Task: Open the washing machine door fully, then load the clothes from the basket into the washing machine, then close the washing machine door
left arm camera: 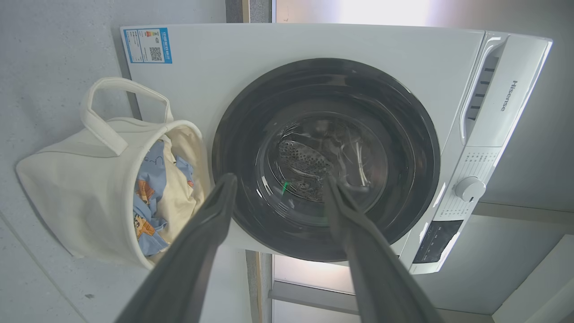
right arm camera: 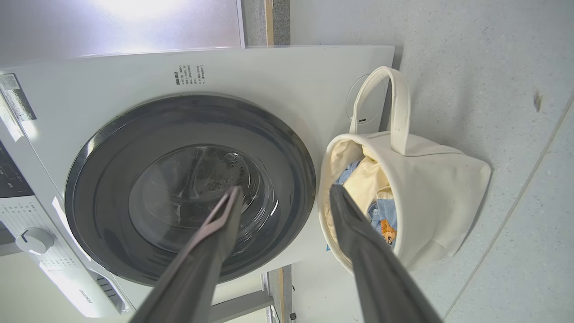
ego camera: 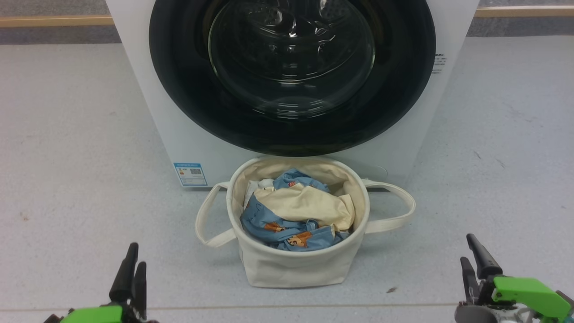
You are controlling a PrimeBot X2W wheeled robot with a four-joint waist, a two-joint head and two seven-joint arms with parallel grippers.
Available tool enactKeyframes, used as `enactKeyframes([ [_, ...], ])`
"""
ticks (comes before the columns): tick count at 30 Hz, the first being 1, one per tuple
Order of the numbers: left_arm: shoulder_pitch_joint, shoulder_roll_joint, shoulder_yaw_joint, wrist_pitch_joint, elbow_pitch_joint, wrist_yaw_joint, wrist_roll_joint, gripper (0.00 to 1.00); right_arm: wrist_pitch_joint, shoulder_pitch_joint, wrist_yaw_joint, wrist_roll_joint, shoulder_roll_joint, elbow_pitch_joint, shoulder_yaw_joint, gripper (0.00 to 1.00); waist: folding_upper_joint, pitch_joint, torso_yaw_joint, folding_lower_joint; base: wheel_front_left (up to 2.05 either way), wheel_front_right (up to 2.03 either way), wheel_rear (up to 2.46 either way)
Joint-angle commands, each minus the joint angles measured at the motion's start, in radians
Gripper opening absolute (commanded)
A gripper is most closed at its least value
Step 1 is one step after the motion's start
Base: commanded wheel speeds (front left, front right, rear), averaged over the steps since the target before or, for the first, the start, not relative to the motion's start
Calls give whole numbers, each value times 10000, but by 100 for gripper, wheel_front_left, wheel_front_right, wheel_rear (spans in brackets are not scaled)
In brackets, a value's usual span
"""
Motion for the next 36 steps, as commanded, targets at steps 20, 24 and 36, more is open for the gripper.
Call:
enactKeyframes([
  [20, -1033, 622, -405, -906, -346, -162, 1697, 100, -234, -1144, 0, -2609, -84, -749, 206, 100, -1, -22, 144, -1, 0, 0, 0],
  [24, -1106, 758, -600, -1088, -333, -142, 2540, 100, -266, -1236, 0, -3826, -118, -833, 363, 100, -1, -28, 176, -1, 0, 0, 0],
  [36, -1181, 1024, -1152, -1420, -620, 127, 5713, 100, -354, -1431, 0, -6745, -24, -745, 557, 100, -1, -27, 263, -1, 0, 0, 0],
])
